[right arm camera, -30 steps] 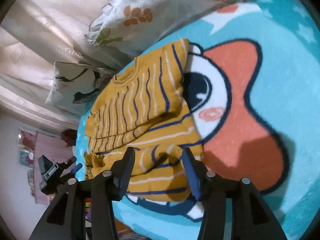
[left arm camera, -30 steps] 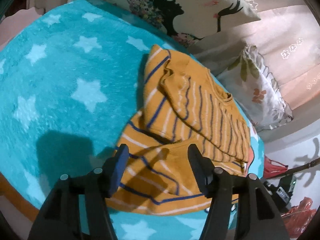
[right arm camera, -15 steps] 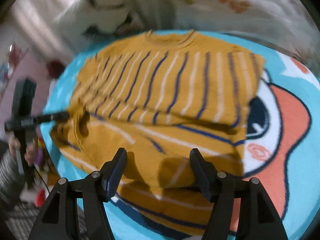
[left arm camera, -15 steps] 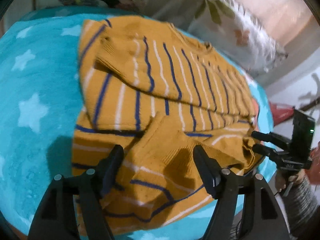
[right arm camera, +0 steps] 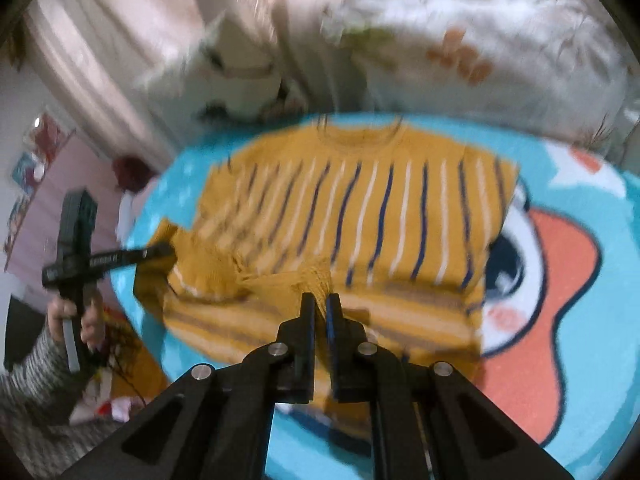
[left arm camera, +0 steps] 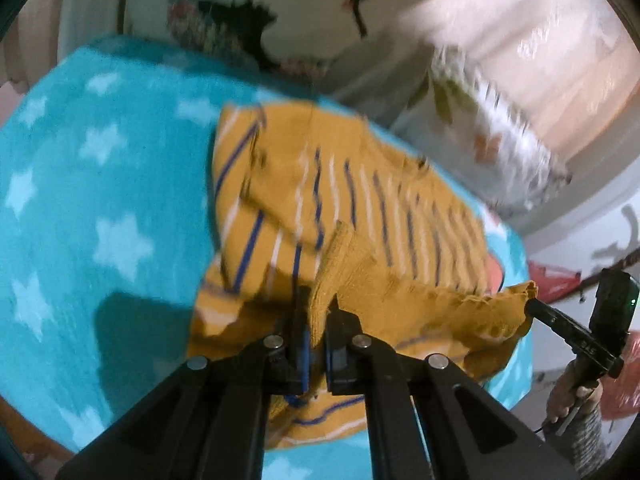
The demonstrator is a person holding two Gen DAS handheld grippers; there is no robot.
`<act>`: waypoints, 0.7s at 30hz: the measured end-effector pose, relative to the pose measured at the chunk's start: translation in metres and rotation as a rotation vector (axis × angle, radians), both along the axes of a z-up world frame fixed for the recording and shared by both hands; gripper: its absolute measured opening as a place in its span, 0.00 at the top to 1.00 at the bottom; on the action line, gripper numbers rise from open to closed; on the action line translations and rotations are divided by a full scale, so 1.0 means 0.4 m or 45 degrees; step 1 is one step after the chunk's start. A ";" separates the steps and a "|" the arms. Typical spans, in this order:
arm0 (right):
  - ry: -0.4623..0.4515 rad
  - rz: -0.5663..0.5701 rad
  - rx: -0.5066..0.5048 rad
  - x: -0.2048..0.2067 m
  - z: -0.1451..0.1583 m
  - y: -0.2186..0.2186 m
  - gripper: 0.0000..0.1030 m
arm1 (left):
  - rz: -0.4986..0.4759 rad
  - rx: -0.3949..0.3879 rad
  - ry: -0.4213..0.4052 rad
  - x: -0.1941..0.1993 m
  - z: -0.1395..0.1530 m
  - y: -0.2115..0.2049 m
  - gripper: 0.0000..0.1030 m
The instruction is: Fold small clothes
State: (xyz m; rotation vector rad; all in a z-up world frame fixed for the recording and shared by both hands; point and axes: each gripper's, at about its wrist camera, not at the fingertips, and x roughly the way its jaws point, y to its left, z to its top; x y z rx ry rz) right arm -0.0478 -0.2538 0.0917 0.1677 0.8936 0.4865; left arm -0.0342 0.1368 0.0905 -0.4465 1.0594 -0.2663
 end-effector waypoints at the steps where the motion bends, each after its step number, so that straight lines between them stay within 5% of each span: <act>1: -0.024 -0.025 -0.003 0.024 0.019 -0.003 0.94 | -0.001 -0.004 -0.011 0.029 0.019 -0.002 0.96; 7: -0.066 -0.178 -0.083 0.224 0.055 0.000 0.94 | -0.028 0.087 -0.057 0.245 0.067 -0.036 0.96; 14: 0.112 -0.313 -0.236 0.411 -0.079 0.012 0.94 | -0.022 0.245 0.110 0.405 -0.070 -0.077 0.95; 21: 0.238 -0.387 -0.306 0.469 -0.179 0.018 0.88 | 0.056 0.164 0.213 0.442 -0.133 -0.031 0.81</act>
